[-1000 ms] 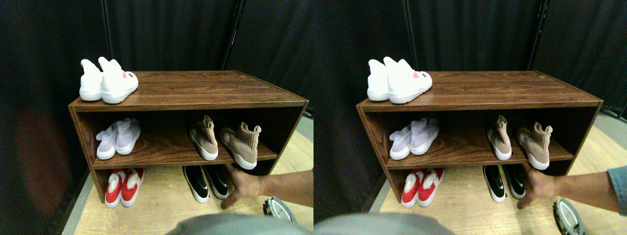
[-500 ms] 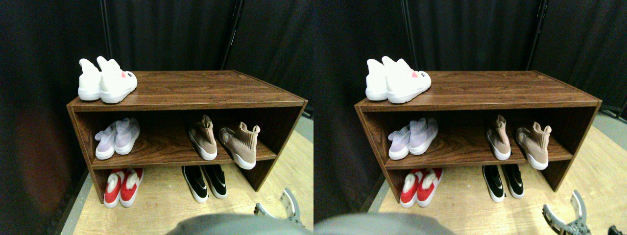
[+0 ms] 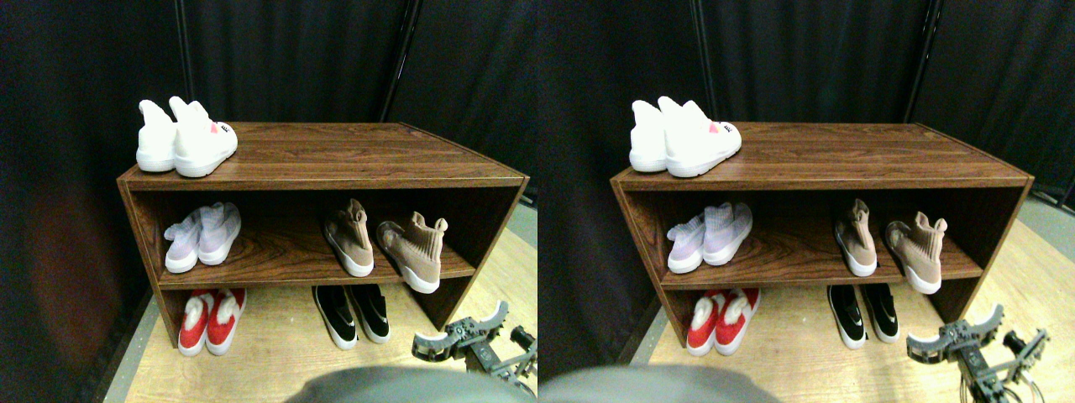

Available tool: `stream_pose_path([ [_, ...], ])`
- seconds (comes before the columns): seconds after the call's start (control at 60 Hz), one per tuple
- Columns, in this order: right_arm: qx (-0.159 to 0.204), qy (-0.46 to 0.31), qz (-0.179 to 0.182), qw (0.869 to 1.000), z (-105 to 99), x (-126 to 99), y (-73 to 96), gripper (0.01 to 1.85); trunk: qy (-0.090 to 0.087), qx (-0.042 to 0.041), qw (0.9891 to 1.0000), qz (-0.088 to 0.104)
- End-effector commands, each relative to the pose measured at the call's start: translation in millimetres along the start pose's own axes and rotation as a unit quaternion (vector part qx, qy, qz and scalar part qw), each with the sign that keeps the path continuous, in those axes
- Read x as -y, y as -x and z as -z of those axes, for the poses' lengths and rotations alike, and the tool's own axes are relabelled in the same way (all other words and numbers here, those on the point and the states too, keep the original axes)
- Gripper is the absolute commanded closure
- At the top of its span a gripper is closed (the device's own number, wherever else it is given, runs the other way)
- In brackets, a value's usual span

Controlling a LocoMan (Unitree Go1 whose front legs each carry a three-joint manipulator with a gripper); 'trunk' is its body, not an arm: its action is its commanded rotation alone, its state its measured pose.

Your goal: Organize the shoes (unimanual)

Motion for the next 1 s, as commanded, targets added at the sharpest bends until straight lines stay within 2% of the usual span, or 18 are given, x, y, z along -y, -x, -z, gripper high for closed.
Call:
stream_pose_path([
  [0.017, 0.005, 0.0, -0.023, 1.0, -3, -9, -8.1, 0.28, 0.009, -0.0055, 0.9999, -0.005],
  [0.233, 0.007, 0.002, -0.02, 1.0, -4, -7, -20.2, 0.3, 0.01, -0.0059, 0.9999, -0.008],
  [0.367, 0.0, -0.004, -0.005, 1.0, -4, -5, -31.1, 0.3, 0.01, -0.0052, 0.9999, -0.009],
  [0.433, 0.005, -0.024, 0.011, 1.0, -3, -4, -36.5, 0.27, 0.01, -0.0052, 0.9999, -0.009],
  [0.583, 0.009, -0.028, 0.022, 0.999, -1, 0, -45.7, 0.24, 0.01, -0.0051, 0.9999, -0.012],
  [0.8, 0.002, -0.03, 0.028, 0.999, -3, 5, -56.7, 0.28, 0.009, -0.0033, 0.9999, -0.014],
  [1.0, 0.011, -0.031, 0.029, 0.999, -4, 8, -62.9, 0.3, 0.009, -0.001, 0.9998, -0.016],
])
